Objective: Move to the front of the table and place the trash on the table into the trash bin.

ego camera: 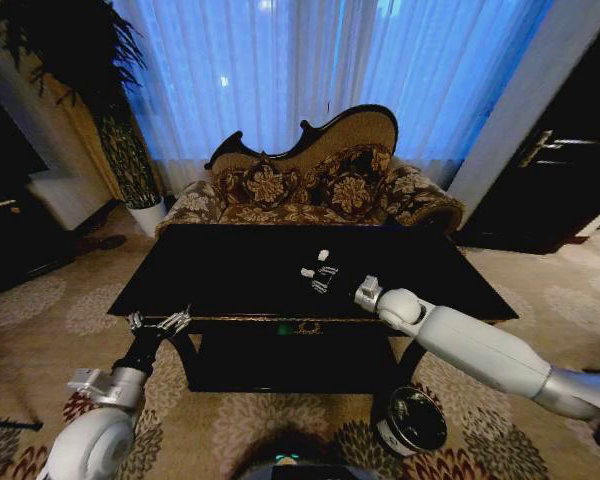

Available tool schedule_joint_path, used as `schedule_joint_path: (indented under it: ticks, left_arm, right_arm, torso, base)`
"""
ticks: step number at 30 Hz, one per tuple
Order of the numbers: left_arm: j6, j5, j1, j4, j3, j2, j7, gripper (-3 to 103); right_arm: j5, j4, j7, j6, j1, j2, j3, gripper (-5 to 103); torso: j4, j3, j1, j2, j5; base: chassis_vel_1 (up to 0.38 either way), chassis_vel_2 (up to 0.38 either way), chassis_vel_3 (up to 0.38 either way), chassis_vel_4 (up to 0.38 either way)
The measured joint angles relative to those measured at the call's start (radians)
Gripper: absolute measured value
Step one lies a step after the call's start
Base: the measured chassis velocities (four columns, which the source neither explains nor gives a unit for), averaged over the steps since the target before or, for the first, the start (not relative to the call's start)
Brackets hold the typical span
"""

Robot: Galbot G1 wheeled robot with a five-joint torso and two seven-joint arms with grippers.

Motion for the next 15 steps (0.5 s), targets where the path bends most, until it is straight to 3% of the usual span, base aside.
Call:
schedule_joint_path:
  ticks: [3, 9, 15]
  left_arm:
    - [-0.001, 0.000, 0.000, 0.001, 0.000, -0.001, 0.000, 100]
    - [-0.001, 0.000, 0.001, 0.002, 0.000, -0.003, 0.001, 100]
    - [-0.004, 0.001, -0.004, 0.008, 0.003, -0.008, 0.004, 100]
  right_arm:
    - [0.001, 0.015, 0.002, -0.002, -0.006, -0.011, 0.016, 2]
    - [0.015, 0.060, 0.005, -0.005, -0.059, -0.045, 0.085, 0]
    - [0.018, 0.119, 0.006, -0.007, -0.254, -0.110, 0.300, 0]
  torso:
    - [0.0000, 0.000, 0.000, 0.000, -0.0001]
    - [0.0002, 0.000, 0.000, 0.000, -0.0003]
    - [-0.0001, 0.000, 0.000, 0.000, 0.0002]
  base:
    - [0.000, 0.000, 0.000, 0.000]
    - [0.000, 0.000, 0.000, 0.000]
    - [0.000, 0.000, 0.000, 0.000]
